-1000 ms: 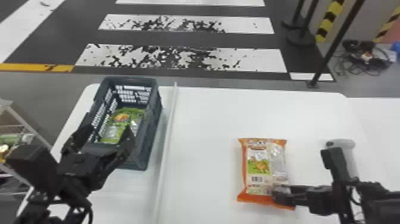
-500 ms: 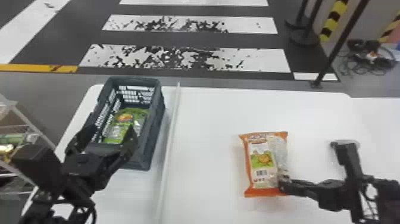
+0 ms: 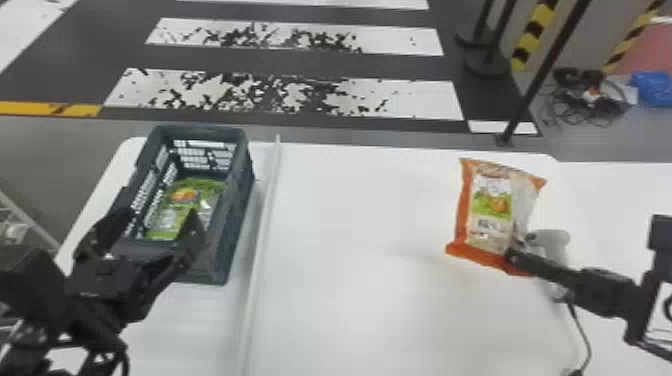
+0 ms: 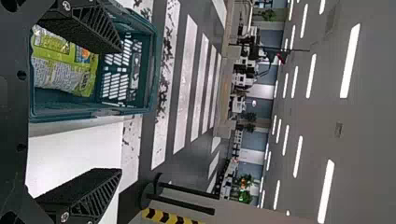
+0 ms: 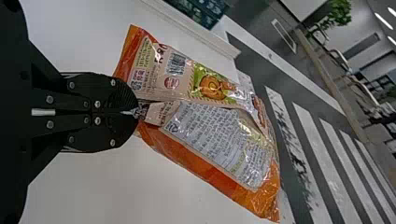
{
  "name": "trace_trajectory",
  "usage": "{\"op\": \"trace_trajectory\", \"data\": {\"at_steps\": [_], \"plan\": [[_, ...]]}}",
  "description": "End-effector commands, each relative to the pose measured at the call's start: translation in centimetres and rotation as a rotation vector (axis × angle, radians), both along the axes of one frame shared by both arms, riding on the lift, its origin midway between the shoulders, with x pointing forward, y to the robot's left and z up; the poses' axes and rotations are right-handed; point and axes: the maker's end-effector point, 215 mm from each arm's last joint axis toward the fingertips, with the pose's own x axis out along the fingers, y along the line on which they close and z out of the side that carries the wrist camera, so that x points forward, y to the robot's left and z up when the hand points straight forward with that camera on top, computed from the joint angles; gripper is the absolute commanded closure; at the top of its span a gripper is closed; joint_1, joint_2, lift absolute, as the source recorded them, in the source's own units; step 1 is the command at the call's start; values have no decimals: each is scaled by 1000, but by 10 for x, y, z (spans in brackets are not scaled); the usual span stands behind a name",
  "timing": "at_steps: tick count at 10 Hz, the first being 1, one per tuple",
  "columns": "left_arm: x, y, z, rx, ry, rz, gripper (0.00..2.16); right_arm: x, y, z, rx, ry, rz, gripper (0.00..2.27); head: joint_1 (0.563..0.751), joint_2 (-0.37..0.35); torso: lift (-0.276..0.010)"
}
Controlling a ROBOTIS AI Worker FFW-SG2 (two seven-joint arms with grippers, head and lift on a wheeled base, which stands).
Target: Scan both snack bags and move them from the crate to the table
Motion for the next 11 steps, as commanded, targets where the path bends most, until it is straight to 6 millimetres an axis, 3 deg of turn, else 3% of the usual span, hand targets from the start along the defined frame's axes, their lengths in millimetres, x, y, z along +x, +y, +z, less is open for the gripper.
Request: {"op": "trace_trajectory", "data": {"at_steps": [1,3,4,5,6,8,9,10,11], "plan": [[0,0,0,0,0,-1,93,16,-70,31,-28,-66,-173,2253,695,-94,-37],[1,-1,1,-1,-3,-2,93,24,-162,45,-117,-92,-415,2253,695,-228,-37],[1,-1,0,-1,-2,-2,93,24,-203,44,-145,-91,-543,2253,695,-259,-37],[1,0,1,1,-2,-2,93,22,-246,36,-177,-71,-664,2256,695,-333,-37],[0,2,0,4,0,1,93,20,-277,29,-224,-77,-733,2253,695,-350,-37],[0,1,0,4,0,0,93,8,-328,6,-291,-69,-887,2253,695,-350,-37],[1,1,1,2,-2,-1,93,0,-348,-6,-329,-62,-945,2236,695,-350,-37],[1,2,1,3,-2,0,93,-7,-355,-23,-337,-35,-974,2229,695,-350,-37],[0,1,0,2,-1,-1,93,-15,-366,-31,-374,-28,-1032,1723,695,-350,-37]]}}
